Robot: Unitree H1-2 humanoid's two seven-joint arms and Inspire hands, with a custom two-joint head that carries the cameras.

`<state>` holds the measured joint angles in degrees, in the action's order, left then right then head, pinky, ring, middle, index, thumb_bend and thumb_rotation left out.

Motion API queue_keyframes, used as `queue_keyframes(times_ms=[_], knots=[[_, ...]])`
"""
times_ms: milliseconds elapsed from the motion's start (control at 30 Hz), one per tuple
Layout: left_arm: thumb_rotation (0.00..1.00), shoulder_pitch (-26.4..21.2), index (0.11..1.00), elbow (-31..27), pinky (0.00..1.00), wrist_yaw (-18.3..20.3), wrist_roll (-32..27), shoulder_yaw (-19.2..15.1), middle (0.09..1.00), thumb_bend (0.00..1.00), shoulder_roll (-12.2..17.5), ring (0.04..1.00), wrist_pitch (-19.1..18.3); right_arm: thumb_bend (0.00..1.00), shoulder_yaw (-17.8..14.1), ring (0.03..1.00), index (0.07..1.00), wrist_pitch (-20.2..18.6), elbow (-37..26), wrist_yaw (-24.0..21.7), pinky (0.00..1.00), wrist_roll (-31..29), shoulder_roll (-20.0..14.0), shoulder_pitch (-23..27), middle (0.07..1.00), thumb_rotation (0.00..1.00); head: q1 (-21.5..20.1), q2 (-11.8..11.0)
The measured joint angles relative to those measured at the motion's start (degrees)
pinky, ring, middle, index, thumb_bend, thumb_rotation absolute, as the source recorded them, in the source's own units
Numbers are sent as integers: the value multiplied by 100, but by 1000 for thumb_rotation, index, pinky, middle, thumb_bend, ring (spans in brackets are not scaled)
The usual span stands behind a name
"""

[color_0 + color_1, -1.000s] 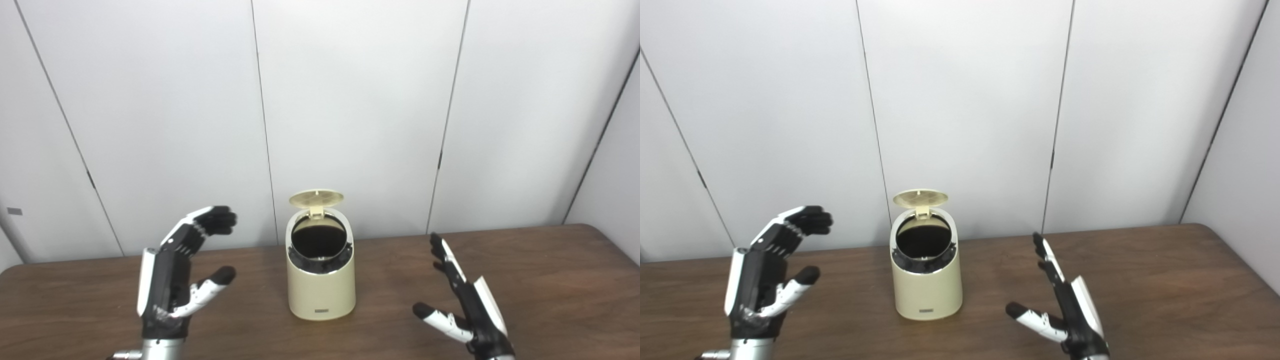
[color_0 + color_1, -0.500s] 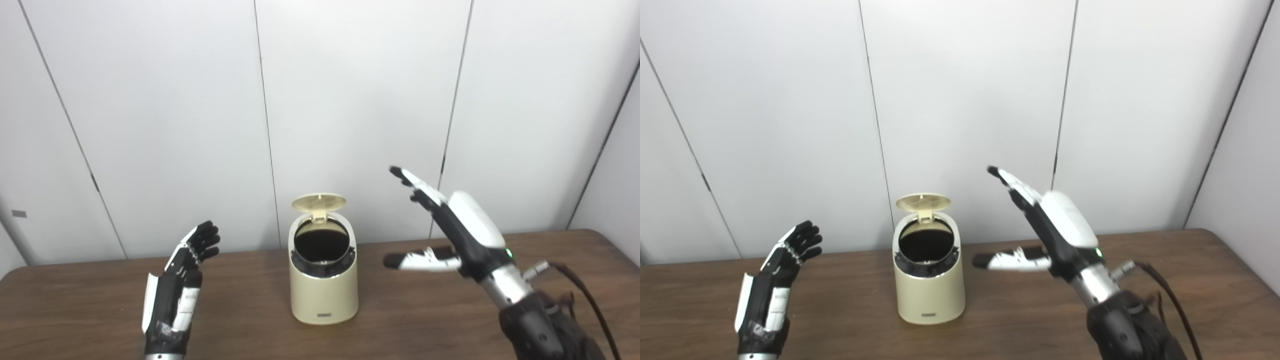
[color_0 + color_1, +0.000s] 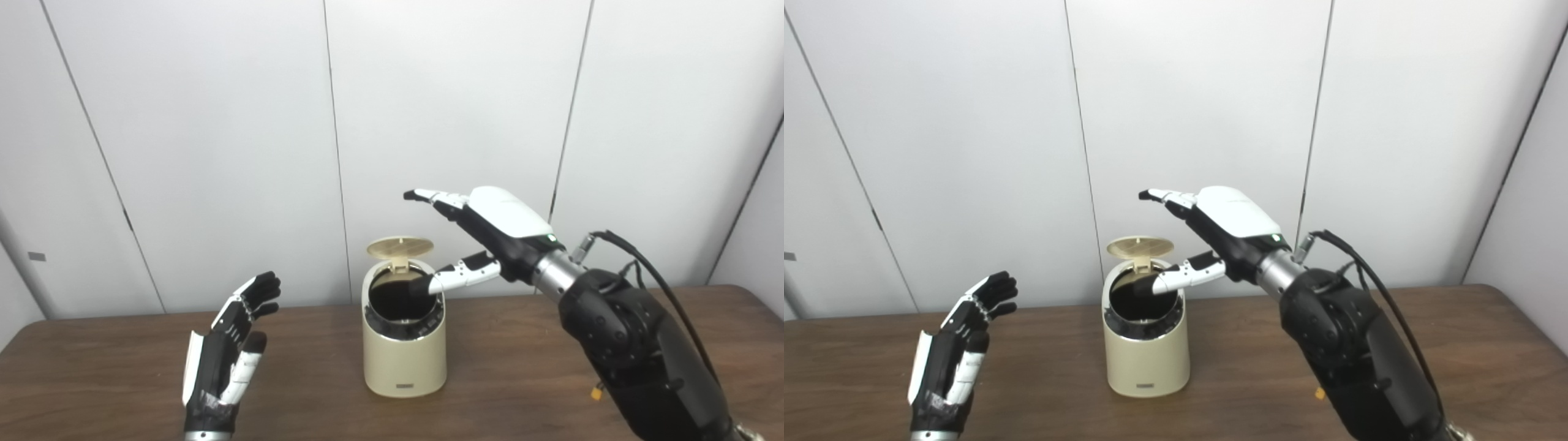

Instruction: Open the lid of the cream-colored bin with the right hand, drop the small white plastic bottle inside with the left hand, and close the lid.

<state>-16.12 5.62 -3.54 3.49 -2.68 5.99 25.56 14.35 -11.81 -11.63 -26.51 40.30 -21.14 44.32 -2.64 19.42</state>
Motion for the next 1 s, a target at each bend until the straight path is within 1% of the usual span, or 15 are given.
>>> queue_keyframes(times_ms=[133, 267, 433, 533, 667, 733, 867, 1000], knots=[[858, 1, 809, -30, 738, 1, 78, 25, 795, 762, -1, 800, 0, 1000, 112, 972, 920, 4, 387, -70, 871, 79, 10, 243, 921, 852, -9, 0], [855, 4, 810, -33, 746, 7, 71, 34, 796, 759, 0, 805, 0, 1000, 318, 998, 929, -48, 735, -299, 904, 178, 10, 379, 942, 865, -44, -9], [841, 14, 805, -100, 752, 52, -25, 51, 790, 774, -9, 803, 0, 1000, 473, 1000, 941, -92, 1258, -367, 903, 239, 49, 513, 967, 878, -44, -9], [846, 15, 806, -170, 759, 74, -107, 56, 791, 776, -28, 806, 0, 1000, 558, 1000, 942, -109, 1458, -389, 880, 285, 48, 553, 974, 898, -18, -9], [855, 15, 811, -199, 759, 95, -109, 61, 792, 781, -45, 810, 0, 1000, 676, 1000, 945, -133, 1473, -469, 897, 306, 47, 552, 971, 919, -18, 0], [860, 15, 813, -201, 760, 119, -104, 64, 792, 781, -59, 811, 0, 1000, 687, 1000, 946, -158, 1419, -509, 936, 316, 40, 534, 975, 923, 0, 9], [864, 15, 813, -209, 763, 126, -94, 63, 789, 785, -64, 811, 0, 1000, 696, 1000, 951, -211, 1092, -566, 968, 382, 18, 400, 980, 928, 9, 18], [866, 16, 816, -237, 770, 128, -93, 60, 791, 796, -74, 817, 0, 1000, 686, 1000, 947, -238, 669, -643, 960, 383, 3, 58, 975, 905, -9, 44]])
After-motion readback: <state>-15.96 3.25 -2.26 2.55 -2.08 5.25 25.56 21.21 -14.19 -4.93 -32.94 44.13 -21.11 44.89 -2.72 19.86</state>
